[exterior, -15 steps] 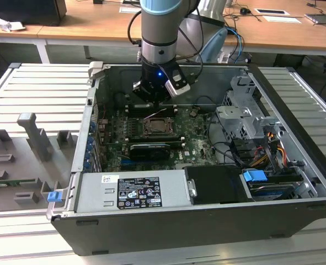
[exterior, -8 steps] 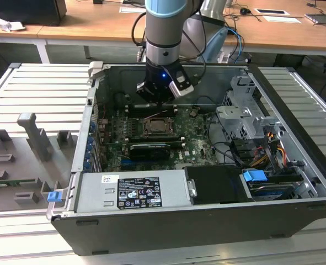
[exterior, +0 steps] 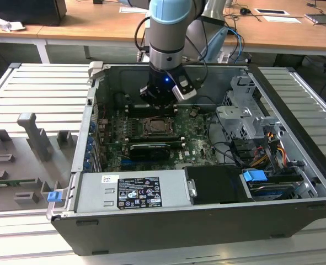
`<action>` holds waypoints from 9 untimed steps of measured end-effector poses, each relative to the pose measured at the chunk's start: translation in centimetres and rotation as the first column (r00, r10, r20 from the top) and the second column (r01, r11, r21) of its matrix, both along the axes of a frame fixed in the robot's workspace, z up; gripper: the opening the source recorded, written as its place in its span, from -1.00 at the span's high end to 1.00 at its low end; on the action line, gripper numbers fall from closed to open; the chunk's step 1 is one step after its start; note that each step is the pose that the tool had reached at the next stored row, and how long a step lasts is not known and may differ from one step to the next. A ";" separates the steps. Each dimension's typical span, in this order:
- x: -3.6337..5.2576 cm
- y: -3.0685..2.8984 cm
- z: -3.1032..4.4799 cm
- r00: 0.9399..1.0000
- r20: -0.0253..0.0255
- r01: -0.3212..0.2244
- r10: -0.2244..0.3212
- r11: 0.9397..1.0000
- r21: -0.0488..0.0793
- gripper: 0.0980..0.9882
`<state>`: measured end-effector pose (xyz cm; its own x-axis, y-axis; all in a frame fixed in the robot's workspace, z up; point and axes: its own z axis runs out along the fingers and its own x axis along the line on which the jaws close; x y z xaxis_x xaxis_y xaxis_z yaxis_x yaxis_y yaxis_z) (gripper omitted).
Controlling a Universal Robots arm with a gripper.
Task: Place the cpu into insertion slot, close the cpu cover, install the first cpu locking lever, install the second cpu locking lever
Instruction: 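Install the first cpu locking lever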
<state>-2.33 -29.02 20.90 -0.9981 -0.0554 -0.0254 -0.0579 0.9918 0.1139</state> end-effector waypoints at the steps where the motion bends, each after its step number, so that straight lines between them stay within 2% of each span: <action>1: 0.05 0.00 -0.14 1.000 0.000 0.000 0.000 1.000 0.000 0.98; 9: 0.27 0.01 -0.65 1.000 0.000 0.000 0.000 1.000 -0.010 0.98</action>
<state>-2.05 -29.01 20.25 -0.9981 -0.0556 -0.0250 -0.0579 0.9929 0.1043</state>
